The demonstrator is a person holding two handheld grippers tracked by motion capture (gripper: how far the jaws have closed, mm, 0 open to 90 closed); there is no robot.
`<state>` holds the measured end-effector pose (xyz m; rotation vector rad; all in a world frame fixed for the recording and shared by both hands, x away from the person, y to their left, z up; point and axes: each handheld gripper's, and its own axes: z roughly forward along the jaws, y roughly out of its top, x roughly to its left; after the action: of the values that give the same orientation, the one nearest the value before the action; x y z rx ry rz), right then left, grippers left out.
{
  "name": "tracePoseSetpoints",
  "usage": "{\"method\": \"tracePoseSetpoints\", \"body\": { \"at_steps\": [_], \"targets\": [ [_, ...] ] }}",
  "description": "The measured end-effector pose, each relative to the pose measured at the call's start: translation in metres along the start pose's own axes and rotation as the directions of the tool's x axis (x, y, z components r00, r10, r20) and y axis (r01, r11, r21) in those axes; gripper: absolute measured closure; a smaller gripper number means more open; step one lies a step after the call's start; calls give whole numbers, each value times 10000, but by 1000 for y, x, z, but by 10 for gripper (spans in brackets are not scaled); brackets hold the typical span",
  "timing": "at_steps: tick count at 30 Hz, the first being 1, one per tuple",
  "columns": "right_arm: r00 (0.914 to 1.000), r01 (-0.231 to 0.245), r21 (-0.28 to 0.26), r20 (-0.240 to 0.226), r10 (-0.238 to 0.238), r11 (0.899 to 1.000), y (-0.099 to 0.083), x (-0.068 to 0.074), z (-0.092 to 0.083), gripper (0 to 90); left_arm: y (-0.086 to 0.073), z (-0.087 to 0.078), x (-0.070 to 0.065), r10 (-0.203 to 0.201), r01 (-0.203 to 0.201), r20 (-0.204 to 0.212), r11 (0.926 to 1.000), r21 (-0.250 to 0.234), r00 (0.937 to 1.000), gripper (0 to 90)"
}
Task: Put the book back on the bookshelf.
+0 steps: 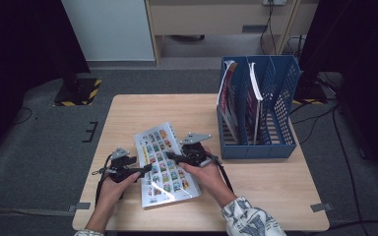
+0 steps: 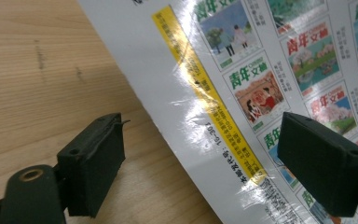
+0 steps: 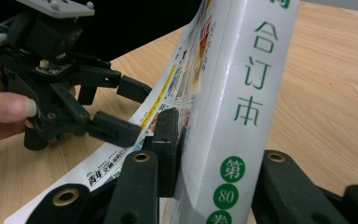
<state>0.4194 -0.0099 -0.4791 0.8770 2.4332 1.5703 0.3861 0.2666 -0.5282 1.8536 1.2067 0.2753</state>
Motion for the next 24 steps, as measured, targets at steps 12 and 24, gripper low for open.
{"method": "tracePoseSetpoints", "body": {
  "at_steps": [12, 24],
  "targets": [
    [9997, 30, -184, -222, -34, 9998, -1, 1, 2, 708, 2, 12, 6, -384, 358, 988, 9990, 285, 9944, 155],
    [9981, 216, 296, -585, -198, 9993, -1, 0, 3, 640, 8, -1, 15, -985, 946, 962, 9945, 448, 9905, 535]
  ]
}}
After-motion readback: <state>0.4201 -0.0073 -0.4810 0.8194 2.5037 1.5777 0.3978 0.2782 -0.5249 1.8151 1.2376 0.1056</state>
